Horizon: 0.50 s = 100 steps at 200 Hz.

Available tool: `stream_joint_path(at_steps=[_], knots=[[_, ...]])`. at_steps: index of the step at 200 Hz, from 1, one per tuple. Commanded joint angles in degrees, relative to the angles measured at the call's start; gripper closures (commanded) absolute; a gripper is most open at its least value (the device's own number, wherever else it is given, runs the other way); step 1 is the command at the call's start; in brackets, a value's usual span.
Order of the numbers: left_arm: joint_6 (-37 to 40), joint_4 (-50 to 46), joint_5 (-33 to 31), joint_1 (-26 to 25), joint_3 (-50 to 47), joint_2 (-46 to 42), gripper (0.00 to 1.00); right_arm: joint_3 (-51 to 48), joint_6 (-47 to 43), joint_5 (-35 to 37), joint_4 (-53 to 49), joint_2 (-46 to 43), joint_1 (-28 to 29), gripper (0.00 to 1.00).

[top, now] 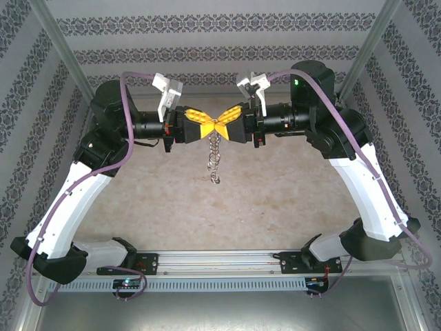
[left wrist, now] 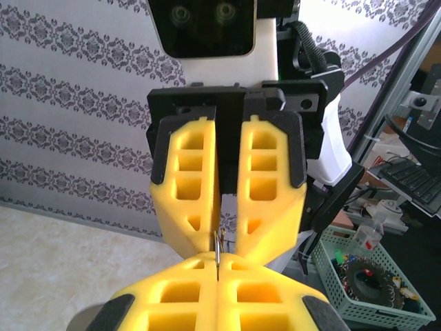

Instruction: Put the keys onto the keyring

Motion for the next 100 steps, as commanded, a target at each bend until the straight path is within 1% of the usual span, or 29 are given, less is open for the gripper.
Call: stream_joint_path(at_steps=[1,26,47,100], knots=[[-3.4,7.8,1.2,1.1,0.0,-0.6,1.00,0.2,-0.9,-2.2,-0.3,-0.5,1.2,0.85],[-4.5,8.8,1.7,1.3,-0.1,-0.4,1.00,0.1,-1.6,-2.0,0.0,-0.8,1.4,0.90],[-4.5,8.6,2.0,1.3,-0.2,-0.1,1.00,0.0,-2.0,-2.3,1.1,-1.0,1.4,1.00],[-3.7,7.3,2.3,1.3,0.0,0.2,1.00,-0.1,-3.8,-2.8,2.1,-1.0,1.6,1.00]])
